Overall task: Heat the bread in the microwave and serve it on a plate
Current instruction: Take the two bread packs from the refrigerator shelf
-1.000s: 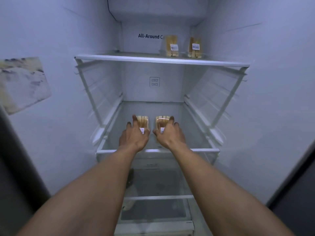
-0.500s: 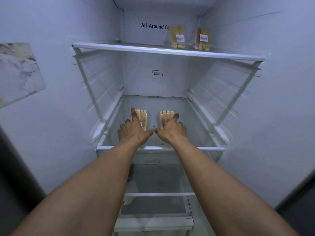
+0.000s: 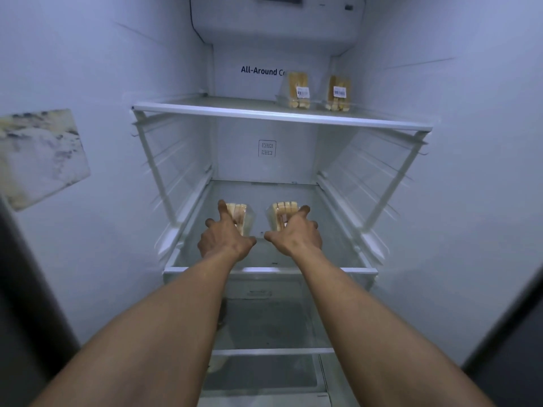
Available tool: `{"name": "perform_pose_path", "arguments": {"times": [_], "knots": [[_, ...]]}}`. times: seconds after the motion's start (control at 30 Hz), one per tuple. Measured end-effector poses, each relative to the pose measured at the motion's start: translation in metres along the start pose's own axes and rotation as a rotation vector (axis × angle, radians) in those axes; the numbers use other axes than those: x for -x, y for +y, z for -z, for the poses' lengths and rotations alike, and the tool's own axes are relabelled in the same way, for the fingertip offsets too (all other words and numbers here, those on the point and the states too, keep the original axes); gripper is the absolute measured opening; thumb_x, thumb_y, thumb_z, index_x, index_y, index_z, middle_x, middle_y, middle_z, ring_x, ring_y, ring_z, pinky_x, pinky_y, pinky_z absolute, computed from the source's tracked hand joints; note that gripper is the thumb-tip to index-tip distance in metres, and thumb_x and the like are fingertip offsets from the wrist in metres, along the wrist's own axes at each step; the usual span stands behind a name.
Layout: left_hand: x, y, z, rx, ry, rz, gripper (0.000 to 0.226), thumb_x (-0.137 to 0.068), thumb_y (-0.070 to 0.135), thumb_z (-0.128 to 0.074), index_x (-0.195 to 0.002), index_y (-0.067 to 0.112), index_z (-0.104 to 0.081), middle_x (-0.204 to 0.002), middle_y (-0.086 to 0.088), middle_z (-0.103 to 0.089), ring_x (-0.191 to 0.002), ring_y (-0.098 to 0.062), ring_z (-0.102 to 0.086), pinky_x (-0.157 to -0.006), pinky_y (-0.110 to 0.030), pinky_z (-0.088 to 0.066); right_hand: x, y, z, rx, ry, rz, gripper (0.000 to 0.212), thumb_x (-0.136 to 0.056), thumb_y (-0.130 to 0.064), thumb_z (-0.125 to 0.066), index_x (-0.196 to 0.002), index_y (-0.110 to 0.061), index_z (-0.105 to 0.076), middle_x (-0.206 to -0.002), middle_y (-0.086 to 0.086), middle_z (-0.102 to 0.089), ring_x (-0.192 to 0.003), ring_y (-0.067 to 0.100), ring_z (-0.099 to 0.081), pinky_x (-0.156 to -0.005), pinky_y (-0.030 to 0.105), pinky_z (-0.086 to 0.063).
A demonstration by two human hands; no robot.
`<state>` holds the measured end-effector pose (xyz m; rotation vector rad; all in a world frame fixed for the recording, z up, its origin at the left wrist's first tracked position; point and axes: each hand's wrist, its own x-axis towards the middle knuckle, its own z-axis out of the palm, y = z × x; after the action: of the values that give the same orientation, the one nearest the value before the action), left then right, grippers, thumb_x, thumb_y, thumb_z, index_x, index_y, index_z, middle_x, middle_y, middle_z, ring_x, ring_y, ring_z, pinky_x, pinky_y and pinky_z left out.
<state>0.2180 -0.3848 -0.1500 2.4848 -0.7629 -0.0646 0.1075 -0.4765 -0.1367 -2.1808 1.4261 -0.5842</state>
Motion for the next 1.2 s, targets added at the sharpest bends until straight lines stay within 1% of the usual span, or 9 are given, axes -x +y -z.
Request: {"name": "perform_pose_path", "arguments": {"times": [0.27, 0.37, 0.47, 0.53, 0.7, 0.83, 0.97, 1.1, 1.2], "knots": [[0.034, 0.012, 0.051, 0.033, 0.060, -0.015, 0.118, -0.073, 0.055, -0.078, -0.156, 0.032, 0.002, -0.142, -0.019, -0.043, -0.121, -0.040, -0.055, -0.092, -0.043, -0.048, 0.039, -0.008, 0.045, 0.009, 0.040, 0.024, 0.095, -0.070, -0.052, -0.079, -0.135, -0.008, -0.026, -0.123, 0.018, -0.055, -0.111, 0.032, -0.056, -0.073, 0.033, -0.040], [0.059, 0.015, 0.079, 0.065, 0.095, -0.047, 0.117, -0.073, 0.053, -0.079, -0.156, 0.033, 0.001, -0.140, -0.021, -0.044, -0.120, -0.041, -0.056, -0.092, -0.044, -0.048, 0.063, -0.014, 0.071, 0.007, 0.072, 0.037, 0.098, -0.071, -0.053, -0.079, -0.138, -0.005, -0.025, -0.129, 0.019, -0.055, -0.118, 0.033, -0.054, -0.080, 0.034, -0.043], [0.092, 0.013, 0.107, 0.095, 0.116, -0.065, 0.115, -0.074, 0.049, -0.081, -0.155, 0.030, -0.001, -0.136, -0.021, -0.046, -0.119, -0.041, -0.055, -0.093, -0.045, -0.048, 0.097, -0.019, 0.096, -0.005, 0.097, 0.043, 0.109, -0.073, -0.053, -0.079, -0.147, -0.003, -0.017, -0.136, 0.017, -0.052, -0.124, 0.034, -0.050, -0.092, 0.038, -0.045], [0.117, 0.011, 0.124, 0.117, 0.131, -0.067, 0.111, -0.073, 0.048, -0.082, -0.152, 0.029, -0.007, -0.132, -0.020, -0.048, -0.116, -0.041, -0.056, -0.091, -0.044, -0.048, 0.124, -0.020, 0.109, -0.002, 0.113, 0.050, 0.111, -0.074, -0.051, -0.078, -0.149, -0.001, -0.013, -0.138, 0.016, -0.051, -0.127, 0.034, -0.048, -0.095, 0.040, -0.045], [0.190, 0.000, 0.153, 0.147, 0.132, -0.099, 0.102, -0.071, 0.047, -0.083, -0.146, 0.028, -0.017, -0.125, -0.018, -0.049, -0.107, -0.038, -0.059, -0.078, -0.038, -0.044, 0.207, -0.016, 0.138, -0.005, 0.153, 0.065, 0.102, -0.071, -0.049, -0.079, -0.141, -0.003, -0.021, -0.130, 0.016, -0.055, -0.122, 0.035, -0.052, -0.089, 0.039, -0.047], [0.255, -0.021, 0.166, 0.170, 0.125, -0.121, 0.099, -0.066, 0.044, -0.082, -0.140, 0.032, -0.018, -0.116, -0.017, -0.052, -0.099, -0.038, -0.060, -0.085, -0.043, -0.054, 0.280, -0.005, 0.153, -0.016, 0.164, 0.058, 0.097, -0.068, -0.048, -0.079, -0.137, -0.006, -0.024, -0.125, 0.013, -0.058, -0.117, 0.034, -0.054, -0.084, 0.038, -0.048], [0.312, -0.048, 0.190, 0.172, 0.123, -0.107, 0.109, -0.065, 0.042, -0.083, -0.145, 0.034, -0.010, -0.113, -0.015, -0.055, -0.102, -0.037, -0.059, -0.087, -0.044, -0.053, 0.346, 0.000, 0.167, -0.008, 0.145, 0.053, 0.101, -0.069, -0.049, -0.079, -0.141, -0.005, -0.022, -0.125, 0.012, -0.057, -0.116, 0.033, -0.054, -0.084, 0.039, -0.049], [0.358, -0.066, 0.220, 0.224, 0.153, -0.108, 0.111, -0.071, 0.037, -0.084, -0.151, 0.032, -0.006, -0.120, -0.015, -0.054, -0.103, -0.033, -0.057, -0.080, -0.039, -0.051, 0.395, -0.001, 0.185, -0.024, 0.116, 0.076, 0.098, -0.070, -0.048, -0.077, -0.139, -0.006, -0.022, -0.123, 0.012, -0.057, -0.114, 0.032, -0.055, -0.084, 0.039, -0.049], [0.387, -0.082, 0.245, 0.222, 0.196, -0.104, 0.112, -0.072, 0.037, -0.083, -0.153, 0.031, -0.006, -0.122, -0.013, -0.054, -0.104, -0.034, -0.058, -0.085, -0.042, -0.052, 0.423, -0.011, 0.196, -0.050, 0.107, 0.134, 0.100, -0.070, -0.049, -0.077, -0.142, -0.009, -0.020, -0.126, 0.015, -0.054, -0.114, 0.033, -0.054, -0.082, 0.037, -0.044]]}}
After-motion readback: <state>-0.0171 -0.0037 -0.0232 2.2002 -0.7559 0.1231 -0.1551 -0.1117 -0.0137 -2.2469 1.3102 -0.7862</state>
